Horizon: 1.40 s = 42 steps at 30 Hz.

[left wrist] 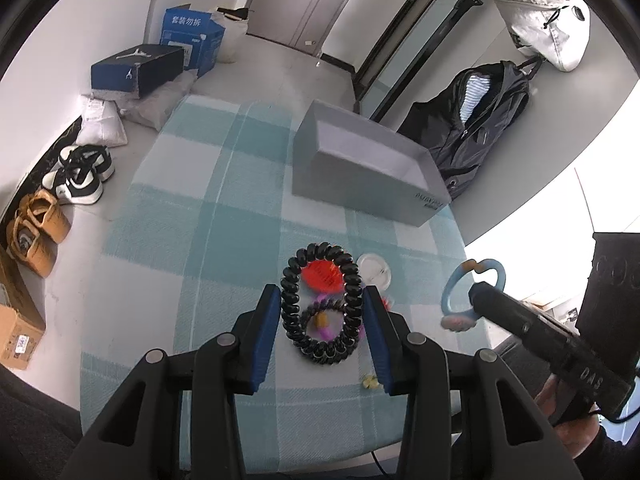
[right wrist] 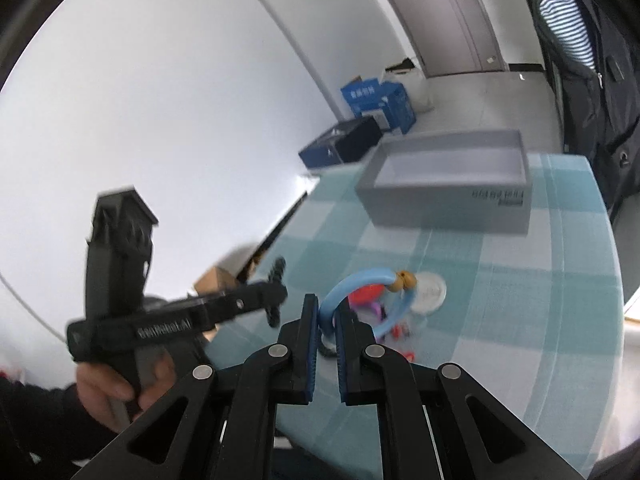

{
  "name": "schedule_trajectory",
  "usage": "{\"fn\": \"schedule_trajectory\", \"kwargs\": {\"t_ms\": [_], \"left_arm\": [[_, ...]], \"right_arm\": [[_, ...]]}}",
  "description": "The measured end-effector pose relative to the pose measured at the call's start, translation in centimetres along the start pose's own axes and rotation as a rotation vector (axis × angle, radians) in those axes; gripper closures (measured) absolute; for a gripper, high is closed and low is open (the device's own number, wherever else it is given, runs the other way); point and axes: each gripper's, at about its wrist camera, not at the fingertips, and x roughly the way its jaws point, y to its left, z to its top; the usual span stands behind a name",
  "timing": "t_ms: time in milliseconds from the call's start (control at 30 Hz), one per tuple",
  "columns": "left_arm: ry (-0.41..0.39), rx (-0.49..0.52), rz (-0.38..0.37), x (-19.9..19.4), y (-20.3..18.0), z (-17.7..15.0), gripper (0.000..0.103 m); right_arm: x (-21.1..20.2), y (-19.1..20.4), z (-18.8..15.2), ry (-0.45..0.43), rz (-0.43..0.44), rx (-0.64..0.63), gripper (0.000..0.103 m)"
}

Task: Organize jewelry
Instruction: 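Carry both held bracelets over the grey box and open both tools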

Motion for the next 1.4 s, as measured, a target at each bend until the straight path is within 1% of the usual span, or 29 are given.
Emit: {"fn": "schedule_trajectory", "kwargs": {"t_ms": [167,367,467,633,833,967,1233,1400], "left_arm": [[-0.024,0.027,-0.018,-0.3,-1.0,2.2,0.067],[-0.019,0.048,-0.04,1.0,-2.3,5.7,0.067],[-0.019,0.066,-0.047,2.0,-3.0,7.5,0.067],[0.01,0.084,-0.053,4.1,-3.7,10.2,0.067],[0.084,0.08,-0.066,7.4,-3.4,12.1,0.067],[0.113,0.086,-0.055,9.0,-3.6,12.8,0.067],[0.145,0.084,-0.047,10.7,-3.4,13.6,0.067],[0.158,0.083,-0.065,11.2,-3.2,14.0,0.067]], "right_arm": [[-0.4,-0.8,2.8,-0.035,0.004,0.011,0.096],[-0.1,-2.1,7.0,-0.063,0.028,0.029,0.096],[0.6,-2.9,9.4,-0.069,0.038,0.043,0.096],[2.6,-4.9,12.0,-0.048,0.033,0.087,0.096],[4.4,-7.7,13.5,0.013,0.005,0.144,0.096],[5.7,-9.3,14.0,0.052,-0.016,0.175,0.096],[7.4,-11.2,14.4,0.097,-0.043,0.204,0.096],[8.2,-11.4,14.8,0.114,-0.056,0.204,0.095]]}}
